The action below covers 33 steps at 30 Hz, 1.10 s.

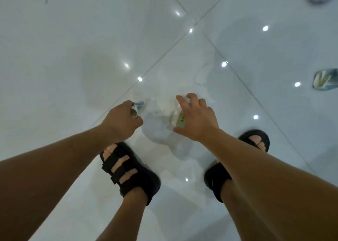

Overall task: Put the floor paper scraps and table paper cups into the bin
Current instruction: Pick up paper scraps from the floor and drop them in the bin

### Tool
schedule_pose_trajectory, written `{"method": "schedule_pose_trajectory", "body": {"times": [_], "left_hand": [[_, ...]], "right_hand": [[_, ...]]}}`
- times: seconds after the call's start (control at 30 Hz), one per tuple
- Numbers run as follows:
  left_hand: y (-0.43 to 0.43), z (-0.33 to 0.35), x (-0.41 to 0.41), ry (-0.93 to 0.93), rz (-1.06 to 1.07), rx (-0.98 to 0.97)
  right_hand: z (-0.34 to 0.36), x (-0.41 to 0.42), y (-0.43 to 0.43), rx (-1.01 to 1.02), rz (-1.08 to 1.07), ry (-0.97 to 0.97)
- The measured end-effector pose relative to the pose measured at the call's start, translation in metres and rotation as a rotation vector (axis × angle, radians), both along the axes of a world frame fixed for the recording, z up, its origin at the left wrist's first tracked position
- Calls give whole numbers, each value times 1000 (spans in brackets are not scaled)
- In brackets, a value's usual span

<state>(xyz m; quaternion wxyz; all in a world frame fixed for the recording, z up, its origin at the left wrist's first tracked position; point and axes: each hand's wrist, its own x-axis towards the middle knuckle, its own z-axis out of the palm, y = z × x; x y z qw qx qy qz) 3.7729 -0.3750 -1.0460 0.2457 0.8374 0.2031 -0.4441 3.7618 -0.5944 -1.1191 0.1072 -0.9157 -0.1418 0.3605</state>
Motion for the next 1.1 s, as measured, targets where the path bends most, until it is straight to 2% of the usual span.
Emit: {"method": "schedule_pose_trajectory", "body": {"times": [0.1, 0.2, 0.37, 0.53, 0.73, 1.1], "left_hand": [[17, -14, -29, -7, 1, 1], [26, -21, -39, -22, 21, -11], [24, 11, -18, -115, 95, -92], [22, 106, 27, -212, 104, -160], [44, 258, 55, -322, 128, -165], [119, 529, 26, -419, 361, -14]], "right_hand": [[-23, -19, 13, -72, 75, -29], [-30, -27, 21, -51, 21, -15], [18, -14, 27, 10, -33, 1], [127, 34, 42, 104, -42, 15], [290, 85, 74, 127, 5, -59], [567, 114, 156, 196, 288, -168]]}}
